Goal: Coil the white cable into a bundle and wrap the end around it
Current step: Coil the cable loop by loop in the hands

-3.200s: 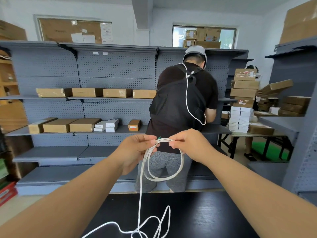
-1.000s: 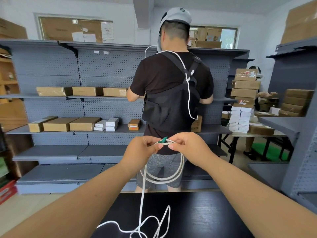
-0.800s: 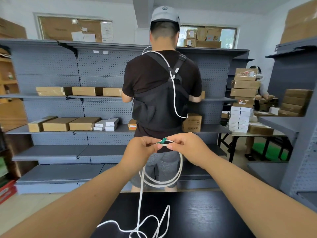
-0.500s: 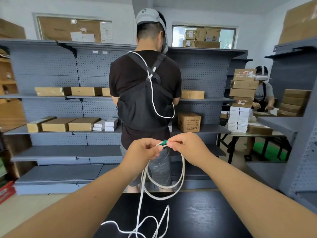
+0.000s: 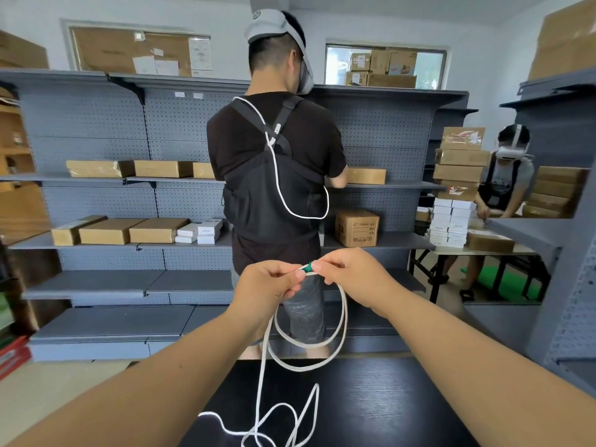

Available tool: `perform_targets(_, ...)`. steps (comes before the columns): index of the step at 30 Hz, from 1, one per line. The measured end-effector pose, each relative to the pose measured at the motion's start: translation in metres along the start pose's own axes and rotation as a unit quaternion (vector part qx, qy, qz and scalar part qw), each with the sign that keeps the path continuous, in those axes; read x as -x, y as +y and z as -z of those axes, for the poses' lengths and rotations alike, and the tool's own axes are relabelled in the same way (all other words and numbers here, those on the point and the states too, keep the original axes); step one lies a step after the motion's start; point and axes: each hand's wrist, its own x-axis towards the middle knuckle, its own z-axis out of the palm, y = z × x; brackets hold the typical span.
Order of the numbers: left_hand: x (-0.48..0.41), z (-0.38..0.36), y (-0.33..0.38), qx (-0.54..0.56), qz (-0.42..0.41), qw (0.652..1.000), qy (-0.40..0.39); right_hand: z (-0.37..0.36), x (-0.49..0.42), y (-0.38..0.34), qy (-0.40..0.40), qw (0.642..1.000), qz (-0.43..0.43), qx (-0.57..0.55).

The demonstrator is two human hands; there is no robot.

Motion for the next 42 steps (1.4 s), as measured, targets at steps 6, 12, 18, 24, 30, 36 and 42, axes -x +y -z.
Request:
perform_targets(6, -0.001, -0.003, -0.002, -0.022, -0.013, 1.000, -0.011, -0.002, -0.001, -0.001, 0.018, 1.000, -0.005, -0.001)
perform_targets(12, 0.000, 0.002, -0.003, 0.004, 0.011, 0.998, -0.061, 0.001, -0.001, -0.003, 0.043, 0.998, -0.014, -0.036)
perform_targets(18, 0.004, 0.016, -0.016, -0.017, 0.045, 0.993, -0.110, 0.008, -0.002, 0.002, 0.081, 0.990, -0.043, -0.106)
perform_targets(24, 0.008, 0.026, -0.028, -0.086, 0.045, 0.986, -0.133, 0.008, 0.000, 0.009, 0.122, 0.978, -0.071, -0.156)
perform_targets(30, 0.012, 0.023, -0.036, -0.229, -0.055, 0.969, -0.078, 0.007, 0.001, 0.008, 0.131, 0.977, -0.074, -0.154)
perform_targets(36, 0.020, 0.022, -0.032, -0.156, -0.037, 0.984, -0.079, 0.010, 0.002, 0.010, 0.135, 0.976, -0.080, -0.153)
perform_targets(42, 0.022, 0.018, -0.034, 0.105, 0.092, 0.986, -0.091, 0.008, 0.004, 0.010, 0.159, 0.971, -0.082, -0.159)
